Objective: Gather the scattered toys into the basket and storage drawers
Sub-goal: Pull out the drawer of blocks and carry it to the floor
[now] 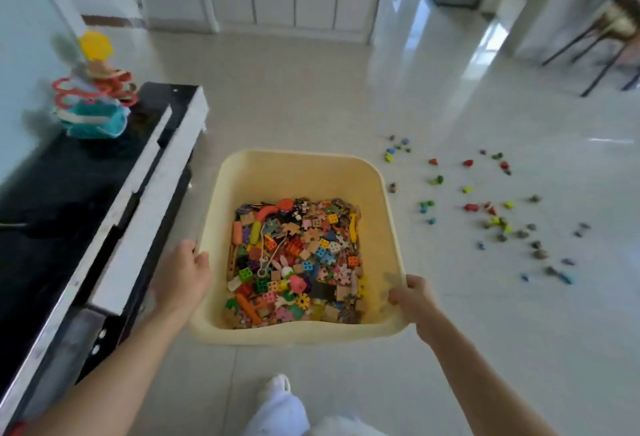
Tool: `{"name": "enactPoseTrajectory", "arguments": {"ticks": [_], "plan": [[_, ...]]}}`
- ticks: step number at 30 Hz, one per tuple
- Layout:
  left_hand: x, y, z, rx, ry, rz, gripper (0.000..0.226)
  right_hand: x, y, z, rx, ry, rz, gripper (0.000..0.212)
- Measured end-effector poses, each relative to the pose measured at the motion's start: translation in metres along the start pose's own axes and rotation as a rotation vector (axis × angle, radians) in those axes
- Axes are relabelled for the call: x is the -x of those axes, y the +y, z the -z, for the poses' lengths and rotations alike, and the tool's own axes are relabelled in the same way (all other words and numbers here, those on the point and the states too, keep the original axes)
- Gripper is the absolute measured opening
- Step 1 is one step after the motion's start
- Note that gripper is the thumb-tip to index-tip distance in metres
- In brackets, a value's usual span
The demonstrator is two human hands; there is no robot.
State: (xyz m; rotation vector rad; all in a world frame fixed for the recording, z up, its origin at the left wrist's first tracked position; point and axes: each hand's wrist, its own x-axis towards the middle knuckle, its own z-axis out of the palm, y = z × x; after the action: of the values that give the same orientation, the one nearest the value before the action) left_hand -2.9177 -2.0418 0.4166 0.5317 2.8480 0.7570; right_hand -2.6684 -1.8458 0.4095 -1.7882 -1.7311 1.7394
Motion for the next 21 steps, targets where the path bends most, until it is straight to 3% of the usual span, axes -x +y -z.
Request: {"name": "enactPoseTrajectory", "arguments": {"ticks": [12,21], "plan": [[-0.083,0.184,-0.086,0.035,-0.277,-0.454,0.014,-0.009,0.011,0.082,-0.358,0.378,-0.141,0.026],[-0.078,0.332,-0.199,0.051,-0.408,-0.530,0.016,-0.083,0.028,0.201,-0.449,0.482,-0.232,0.023]]}}
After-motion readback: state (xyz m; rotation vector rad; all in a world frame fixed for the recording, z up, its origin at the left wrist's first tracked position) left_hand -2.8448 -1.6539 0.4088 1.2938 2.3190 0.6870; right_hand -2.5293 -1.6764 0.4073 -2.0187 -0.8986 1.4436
